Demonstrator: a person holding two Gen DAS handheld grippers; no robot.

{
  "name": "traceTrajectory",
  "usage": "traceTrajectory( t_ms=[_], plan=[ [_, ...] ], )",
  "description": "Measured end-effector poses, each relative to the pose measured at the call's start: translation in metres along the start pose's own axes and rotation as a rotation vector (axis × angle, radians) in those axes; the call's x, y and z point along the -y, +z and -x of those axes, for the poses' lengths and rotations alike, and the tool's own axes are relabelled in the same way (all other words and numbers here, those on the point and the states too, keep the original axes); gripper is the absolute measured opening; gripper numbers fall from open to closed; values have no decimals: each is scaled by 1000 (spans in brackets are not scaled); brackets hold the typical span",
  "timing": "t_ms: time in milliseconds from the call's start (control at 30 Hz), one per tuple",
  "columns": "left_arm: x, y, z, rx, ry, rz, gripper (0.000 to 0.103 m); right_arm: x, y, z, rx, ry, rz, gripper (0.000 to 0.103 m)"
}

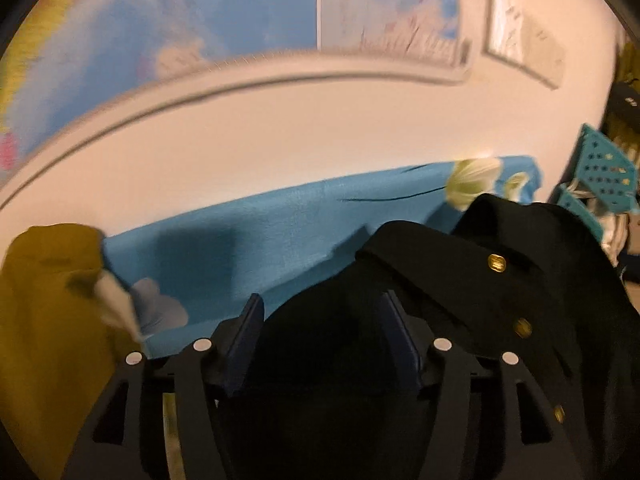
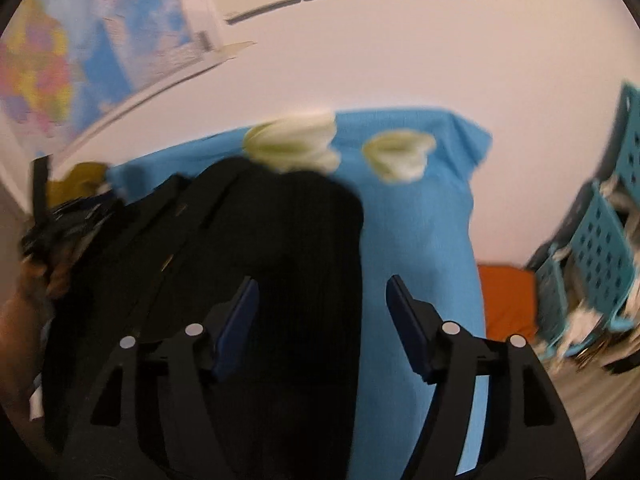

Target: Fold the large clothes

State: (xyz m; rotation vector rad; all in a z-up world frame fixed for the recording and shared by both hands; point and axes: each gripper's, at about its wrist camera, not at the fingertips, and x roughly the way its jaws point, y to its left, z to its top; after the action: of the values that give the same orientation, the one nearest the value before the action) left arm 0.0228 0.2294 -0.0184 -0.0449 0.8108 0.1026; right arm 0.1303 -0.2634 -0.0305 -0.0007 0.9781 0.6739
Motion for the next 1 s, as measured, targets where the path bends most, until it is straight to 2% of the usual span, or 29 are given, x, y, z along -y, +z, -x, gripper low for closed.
traceTrajectory(
  t_ms=[67,133,233,267,300,333,367,433,567,633,667,700,767,800,900,933,1000],
  plan=[
    [-1,-10,19,10,-17,-12,66,9,-32,15,-19,65,-54,67],
    [-1,-24,34,17,-44,-31,66,14,-71,26,-53,156,-129,69],
    [13,-36,37,15,-53,-34,71,5,-108,31,-108,215,-163,71],
    [16,-44,40,11,-56,-35,71,4,-117,30,-120,231,-172,68],
    [19,-50,42,6,-49,-40,71,1,-123,29,-131,259,-187,63],
    [22,-55,41,2,-42,-44,71,-1,-123,31,-136,265,-189,43],
    [20,-62,45,-3,-35,-48,71,-5,-120,36,-133,242,-171,8],
    [23,-70,45,-9,-24,-46,71,-16,-103,59,-78,158,-87,4],
    [16,-78,66,20,-17,-28,71,-22,-62,123,97,-78,16,4],
    [11,-83,76,30,-6,-26,71,-16,-47,136,151,-247,23,4],
    [8,-87,81,31,3,-25,71,-12,-43,134,156,-274,14,4],
    [6,-92,85,26,16,-27,71,-6,-41,129,148,-260,-5,4],
    [6,-103,92,11,18,-50,71,6,-44,102,99,-303,-33,4],
    [6,-108,94,4,19,-59,71,14,-48,86,64,-287,-60,4],
    [4,-129,104,-34,-12,-69,75,31,-63,54,4,-299,-113,9],
    [3,-139,110,-52,-27,-67,77,35,-69,53,0,-288,-124,11],
    [0,-152,116,-87,-58,-60,79,39,-76,54,13,-308,-145,32]
  ],
)
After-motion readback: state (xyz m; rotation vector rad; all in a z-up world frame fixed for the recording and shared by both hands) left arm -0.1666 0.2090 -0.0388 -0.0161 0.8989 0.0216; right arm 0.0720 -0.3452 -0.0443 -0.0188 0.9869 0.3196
